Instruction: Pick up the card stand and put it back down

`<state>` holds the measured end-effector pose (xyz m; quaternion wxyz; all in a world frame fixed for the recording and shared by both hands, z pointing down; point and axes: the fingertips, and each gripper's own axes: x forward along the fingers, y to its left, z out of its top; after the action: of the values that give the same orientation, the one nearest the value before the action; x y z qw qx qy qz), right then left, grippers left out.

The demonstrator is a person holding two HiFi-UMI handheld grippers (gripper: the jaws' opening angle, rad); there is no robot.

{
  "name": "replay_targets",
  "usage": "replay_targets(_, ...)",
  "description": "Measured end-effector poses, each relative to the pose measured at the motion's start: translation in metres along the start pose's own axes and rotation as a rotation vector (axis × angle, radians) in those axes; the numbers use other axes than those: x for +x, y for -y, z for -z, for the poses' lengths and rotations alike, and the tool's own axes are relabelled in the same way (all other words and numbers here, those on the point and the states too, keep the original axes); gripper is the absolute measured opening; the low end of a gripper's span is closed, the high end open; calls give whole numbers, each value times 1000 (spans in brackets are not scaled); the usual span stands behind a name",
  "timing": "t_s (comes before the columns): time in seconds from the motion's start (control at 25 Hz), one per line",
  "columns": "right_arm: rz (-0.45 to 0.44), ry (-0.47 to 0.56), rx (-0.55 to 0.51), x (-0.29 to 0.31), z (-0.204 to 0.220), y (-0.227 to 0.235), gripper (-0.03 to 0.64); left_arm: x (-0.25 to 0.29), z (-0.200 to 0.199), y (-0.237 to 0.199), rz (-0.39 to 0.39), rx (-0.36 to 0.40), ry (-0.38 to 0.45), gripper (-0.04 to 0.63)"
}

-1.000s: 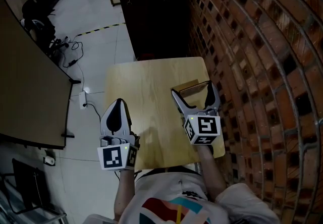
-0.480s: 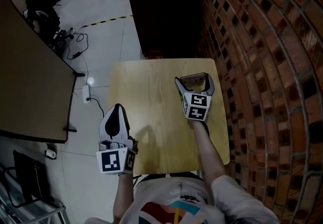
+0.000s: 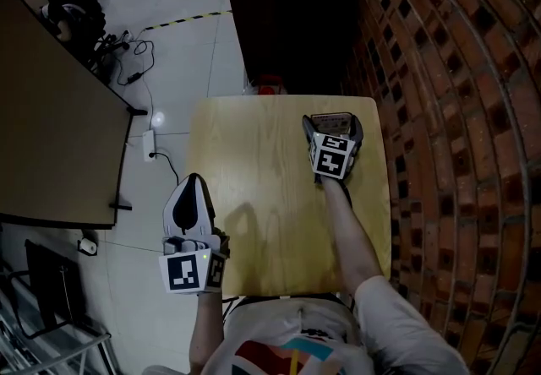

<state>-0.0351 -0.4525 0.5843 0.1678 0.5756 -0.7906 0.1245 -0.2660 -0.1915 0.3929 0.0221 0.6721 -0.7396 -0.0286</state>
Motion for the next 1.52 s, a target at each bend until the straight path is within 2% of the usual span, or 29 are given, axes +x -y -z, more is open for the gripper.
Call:
replay_targets(0.2,19,-16,32,4,8,0,546,0,1,1,2,-1,-3,5)
replay_targets(0.36,-7,-25,47,1,7,-3,546,-3,1,3,-6,-5,-6,5)
replay_targets(0.6,-19,39,72,-11,-13,8,548,-6,-10,12,-2,-2,24,5)
replay_targets(0.76,-47,140,106,-54,-41,14,546,-12,-19,23,17,-2,49,5)
replay_targets(0.88,-110,275,111,-118,-71,9,545,-20,-28,33,37,3,71,5)
replay_targets(1.04,-211,413,206,-205,-101,4,536,-30,-42,40,46,0,111,5)
replay_targets(1.16,-251,497,209,-269,-114,8,390,-38,-51,49,60,3,138,5)
replay_targets(1.24,-243,545,195,-303,-118,17,265,-42,-55,56,75,-3,149,5)
replay_targets(1.28,-235,561,193,-317,-120,22,240,-44,-56,61,84,-9,153,5)
replay_targets(1.36,-228,582,191,-336,-121,27,236,-48,-59,72,108,-13,163,5)
replay_targets(1.4,-227,592,183,-344,-122,28,206,-50,-61,77,123,-7,169,5)
replay_targets(1.48,-227,615,160,-356,-124,26,98,-53,-64,89,164,5,176,5)
replay_targets(1.52,-230,624,152,-361,-124,25,8,-55,-66,95,183,8,181,5)
